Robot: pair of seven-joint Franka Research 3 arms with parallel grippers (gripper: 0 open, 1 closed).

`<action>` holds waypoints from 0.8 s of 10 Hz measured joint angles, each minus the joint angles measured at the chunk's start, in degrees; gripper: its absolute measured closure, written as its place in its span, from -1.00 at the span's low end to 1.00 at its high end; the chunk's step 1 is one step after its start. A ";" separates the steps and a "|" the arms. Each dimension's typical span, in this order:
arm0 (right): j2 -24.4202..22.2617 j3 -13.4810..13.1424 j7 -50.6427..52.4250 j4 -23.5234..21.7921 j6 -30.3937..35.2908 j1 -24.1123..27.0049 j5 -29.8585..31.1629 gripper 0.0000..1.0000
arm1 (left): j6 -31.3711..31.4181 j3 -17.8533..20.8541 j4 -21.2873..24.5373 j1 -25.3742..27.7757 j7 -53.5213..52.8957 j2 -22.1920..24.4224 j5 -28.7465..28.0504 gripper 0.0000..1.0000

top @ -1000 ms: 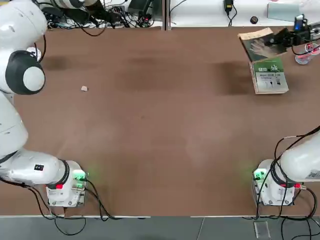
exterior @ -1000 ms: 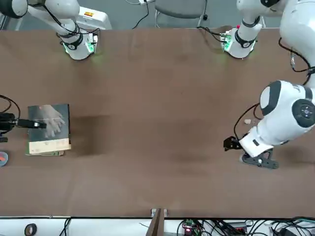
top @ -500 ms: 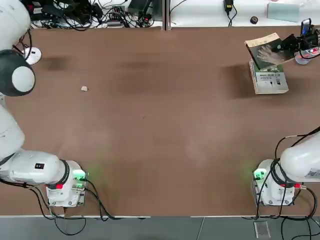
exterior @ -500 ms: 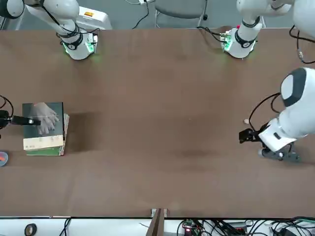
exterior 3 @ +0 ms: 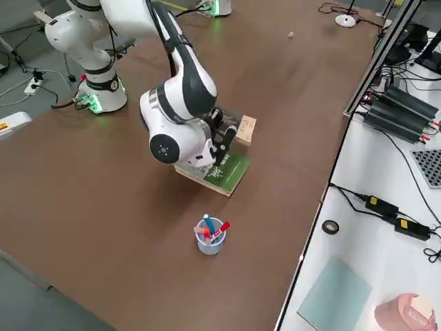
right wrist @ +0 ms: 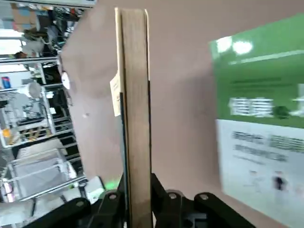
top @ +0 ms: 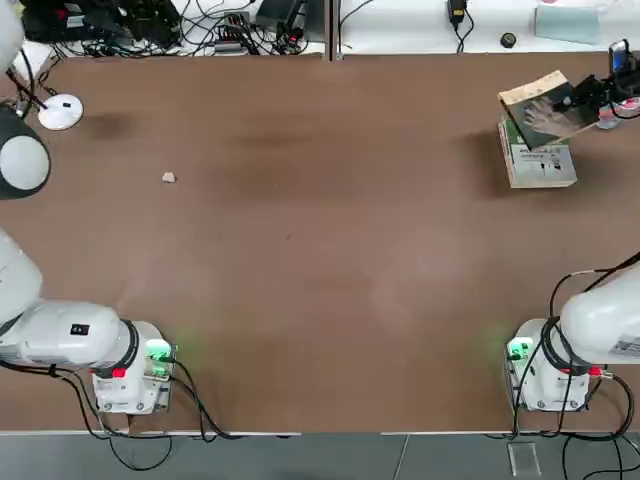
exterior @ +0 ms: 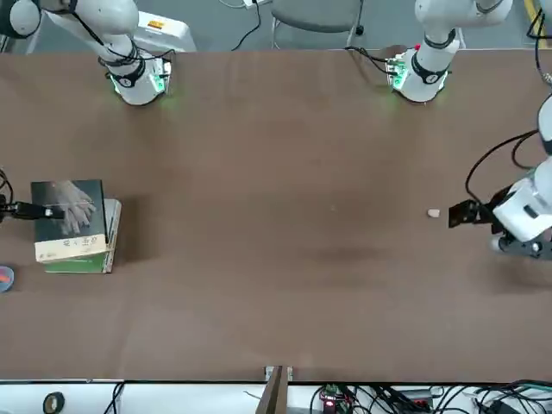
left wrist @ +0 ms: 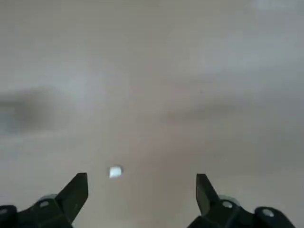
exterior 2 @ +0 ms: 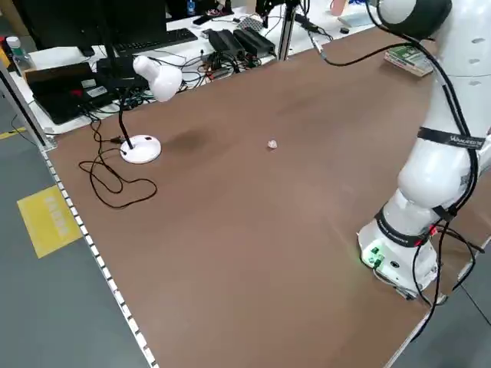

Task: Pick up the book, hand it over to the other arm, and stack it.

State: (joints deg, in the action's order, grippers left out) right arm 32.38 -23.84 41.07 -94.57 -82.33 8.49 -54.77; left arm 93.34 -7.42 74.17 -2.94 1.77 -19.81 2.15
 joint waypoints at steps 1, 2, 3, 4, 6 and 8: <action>1.09 -0.03 0.53 0.41 -0.32 1.30 0.27 0.62 | -1.63 0.01 0.51 0.17 0.00 1.53 -0.01 -1.00; 2.25 -0.04 1.46 0.63 -0.66 2.57 0.37 0.62 | -2.58 0.02 1.71 0.57 0.00 3.22 -0.01 -1.00; 3.32 -0.04 2.63 0.72 -1.76 3.60 0.40 0.62 | -2.99 0.02 3.70 1.10 0.00 5.05 -0.01 -1.00; 4.23 -0.04 3.43 0.76 -3.35 4.30 0.40 0.62 | -3.01 0.03 6.13 1.59 0.00 6.83 -0.01 -1.00; 5.39 -0.03 3.53 0.83 -5.69 4.87 0.30 0.62 | -2.94 0.04 10.42 2.63 -0.01 9.98 -0.01 -1.00; 5.77 0.15 2.82 0.86 -7.52 4.85 0.04 0.62 | -2.95 0.05 13.74 3.31 -0.06 13.40 -0.01 -1.00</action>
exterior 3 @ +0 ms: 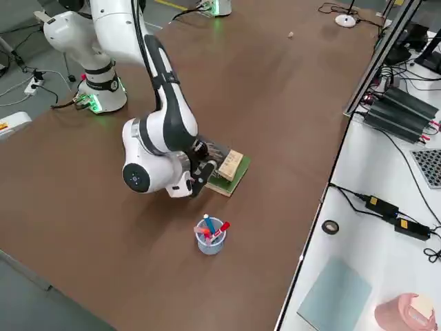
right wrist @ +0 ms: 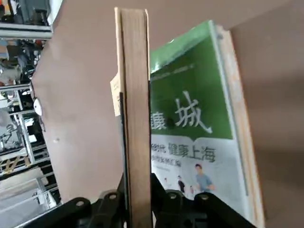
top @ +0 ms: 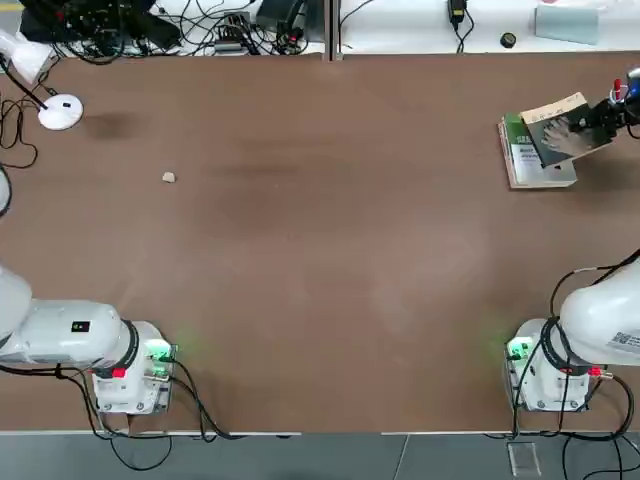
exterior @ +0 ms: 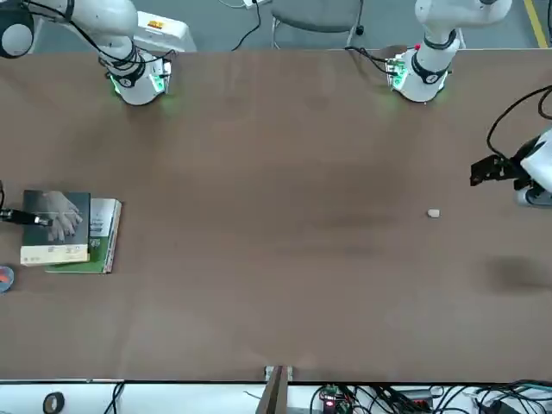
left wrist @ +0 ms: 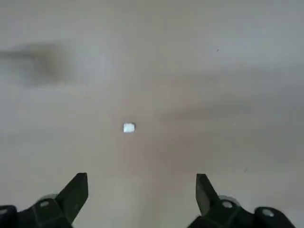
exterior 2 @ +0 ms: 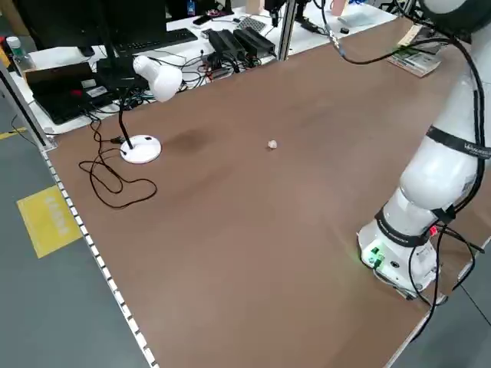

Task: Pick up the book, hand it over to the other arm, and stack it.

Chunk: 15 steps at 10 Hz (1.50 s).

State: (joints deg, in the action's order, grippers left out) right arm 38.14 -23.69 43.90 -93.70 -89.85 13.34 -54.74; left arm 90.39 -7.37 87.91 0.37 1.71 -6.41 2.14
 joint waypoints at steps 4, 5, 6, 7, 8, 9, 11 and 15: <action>0.08 0.05 -4.90 -0.01 -0.46 0.01 -1.83 0.62 | -0.03 0.01 5.81 1.43 0.00 7.80 -0.02 -1.00; 0.11 0.05 -5.58 -0.01 -0.46 0.01 -2.01 0.62 | -0.04 0.01 7.08 1.77 0.00 9.46 -0.02 -1.00; 0.16 0.08 -5.89 -0.02 -0.46 -0.01 -2.05 0.62 | -0.13 0.01 8.32 1.98 0.00 10.93 -0.02 -1.00; 0.21 0.16 -5.92 -0.02 -0.47 -0.12 -2.03 0.62 | -0.52 0.01 9.62 2.11 0.00 12.27 -0.02 -1.00; 0.28 0.27 -5.90 -0.03 -0.47 -0.42 -1.95 0.62 | -1.04 0.01 10.90 2.28 0.00 13.47 -0.02 -1.00; 0.38 0.35 -5.89 -0.03 -0.47 -0.79 -1.80 0.62 | -1.56 0.01 12.11 2.53 0.00 14.61 -0.02 -1.00; 0.68 0.41 -5.34 -0.08 -0.46 -1.39 -1.38 0.62 | -2.22 0.02 13.99 2.90 0.00 16.46 -0.03 -1.00; 1.12 0.43 -3.87 -0.13 -0.44 -1.59 -0.57 0.62 | -2.32 0.02 15.80 3.11 -0.01 17.69 -0.03 -1.00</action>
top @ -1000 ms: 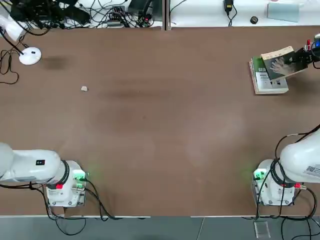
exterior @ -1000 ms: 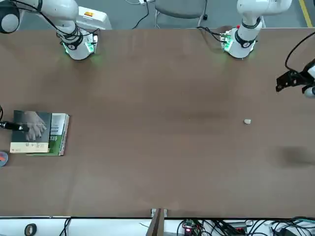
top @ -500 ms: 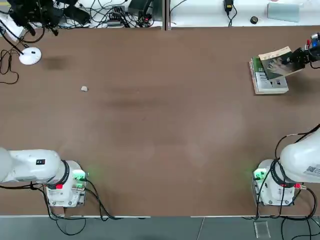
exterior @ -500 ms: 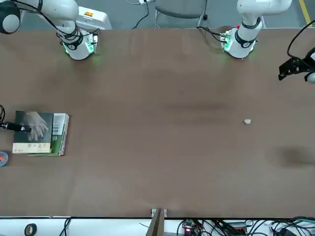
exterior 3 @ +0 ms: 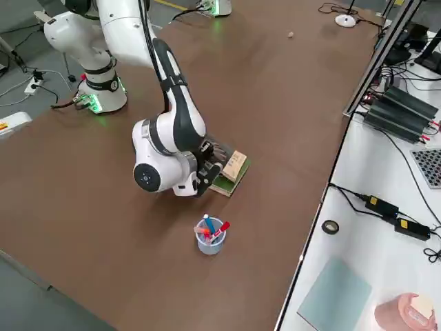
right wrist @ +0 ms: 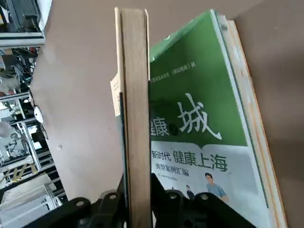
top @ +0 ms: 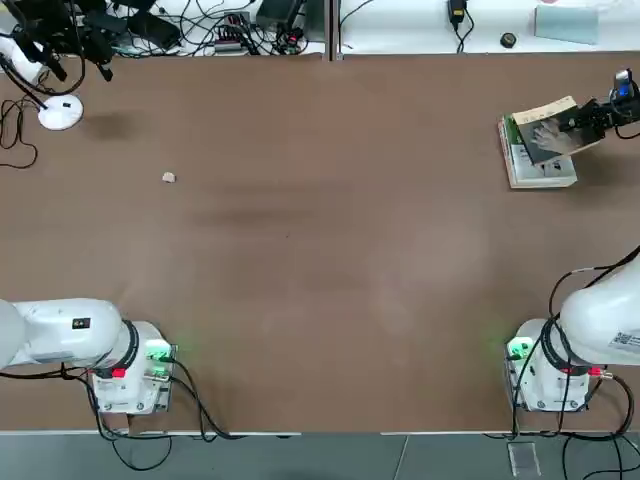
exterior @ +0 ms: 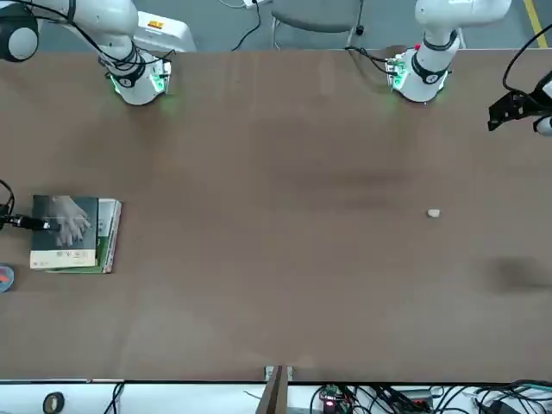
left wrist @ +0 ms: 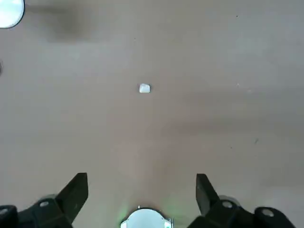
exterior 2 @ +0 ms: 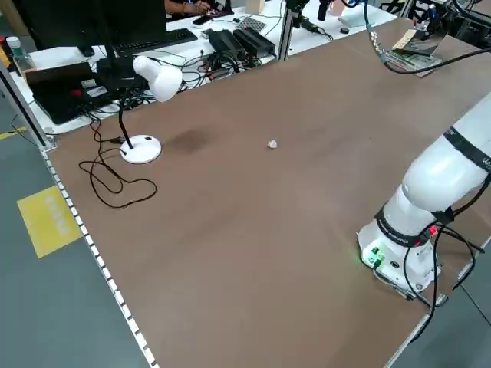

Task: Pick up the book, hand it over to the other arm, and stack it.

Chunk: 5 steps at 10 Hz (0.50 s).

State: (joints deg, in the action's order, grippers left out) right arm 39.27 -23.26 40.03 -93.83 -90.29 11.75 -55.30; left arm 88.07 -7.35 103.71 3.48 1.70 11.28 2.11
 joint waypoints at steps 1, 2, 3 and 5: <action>0.00 0.01 0.36 0.00 0.00 0.00 0.74 0.62 | 0.00 0.00 0.18 0.21 -0.35 0.00 0.00 -1.00; 0.00 0.01 0.84 -0.01 0.01 0.00 1.16 0.62 | 0.00 0.00 0.31 0.47 -1.15 0.00 0.00 -1.00; 0.00 0.01 1.23 -0.03 0.01 0.00 1.47 0.62 | 0.00 0.00 0.39 0.87 -1.83 0.00 0.00 -1.00; 0.01 0.03 1.75 -0.06 0.01 -0.03 1.79 0.62 | 0.00 0.01 0.51 1.78 -2.74 0.00 0.00 -1.00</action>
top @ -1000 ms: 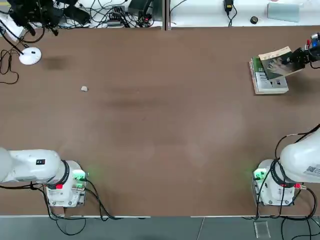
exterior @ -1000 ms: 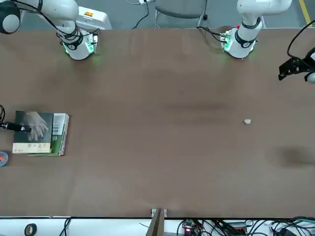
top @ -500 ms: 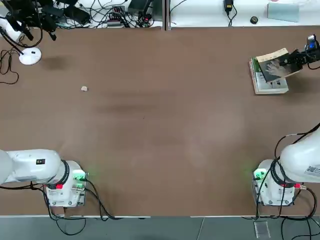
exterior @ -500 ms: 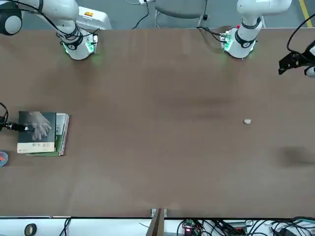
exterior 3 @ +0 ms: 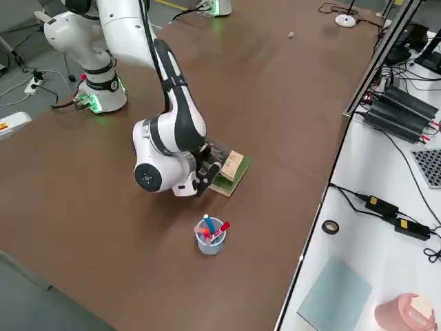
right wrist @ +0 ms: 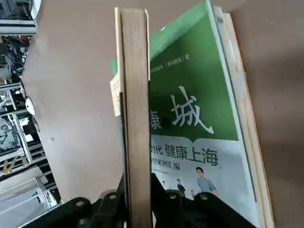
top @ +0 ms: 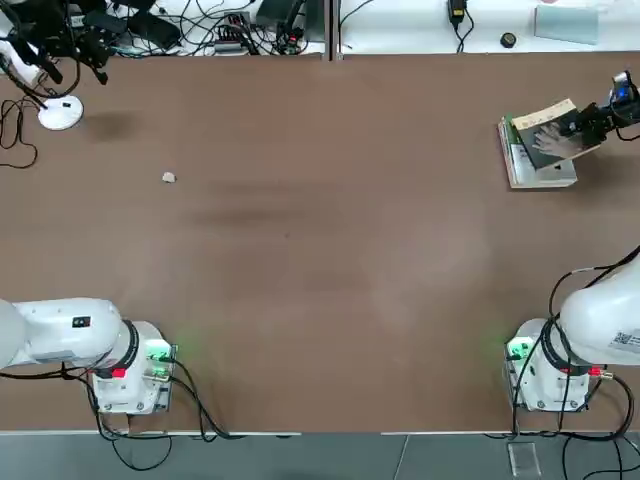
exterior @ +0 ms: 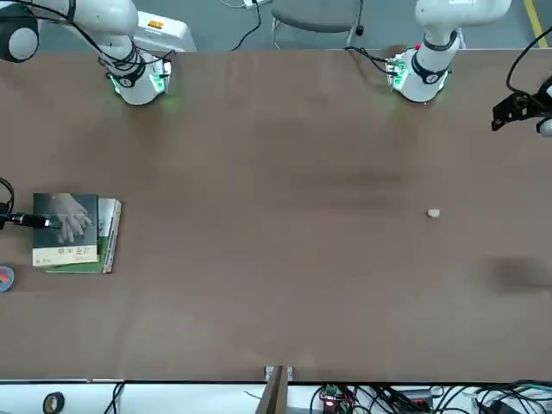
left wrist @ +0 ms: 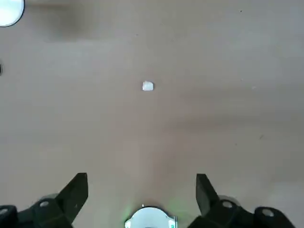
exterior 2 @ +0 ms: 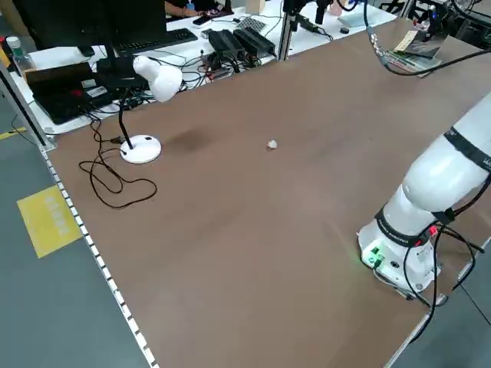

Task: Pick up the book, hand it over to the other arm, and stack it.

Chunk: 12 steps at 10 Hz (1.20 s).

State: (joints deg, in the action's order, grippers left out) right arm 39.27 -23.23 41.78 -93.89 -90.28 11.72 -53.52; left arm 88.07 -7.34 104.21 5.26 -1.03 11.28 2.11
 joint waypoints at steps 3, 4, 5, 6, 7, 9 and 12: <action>0.00 0.09 0.30 0.00 -0.02 -0.59 0.94 0.62 | 0.00 0.00 0.14 0.29 -2.82 0.00 0.00 -1.00; 0.00 0.09 0.32 0.00 -0.09 -0.86 1.13 0.62 | 0.00 0.00 0.14 0.29 -3.31 0.00 0.00 -1.00; 0.01 0.10 0.32 0.00 -0.25 -1.13 1.40 0.62 | 0.00 -0.01 0.14 0.29 -3.51 0.00 0.00 -1.00; 0.02 0.10 0.32 0.00 -0.37 -1.30 1.67 0.62 | 0.01 -0.01 0.14 0.29 -3.64 0.00 0.00 -1.00; 0.04 0.10 0.35 0.00 -0.58 -1.34 1.80 0.62 | 0.01 -0.01 0.14 0.29 -3.75 0.00 0.00 -1.00; 0.08 0.08 0.40 -0.01 -0.98 -1.32 1.88 0.62 | 0.02 -0.02 0.14 0.29 -3.87 0.00 0.00 -1.00; 0.38 0.06 0.45 -0.02 -1.29 -1.29 1.88 0.62 | 0.03 -0.03 0.14 0.29 -3.93 0.00 0.00 -1.00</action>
State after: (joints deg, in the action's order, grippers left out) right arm 39.65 -23.17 42.24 -93.90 -91.57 10.43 -51.63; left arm 88.10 -7.37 104.35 5.54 -4.96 11.28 2.11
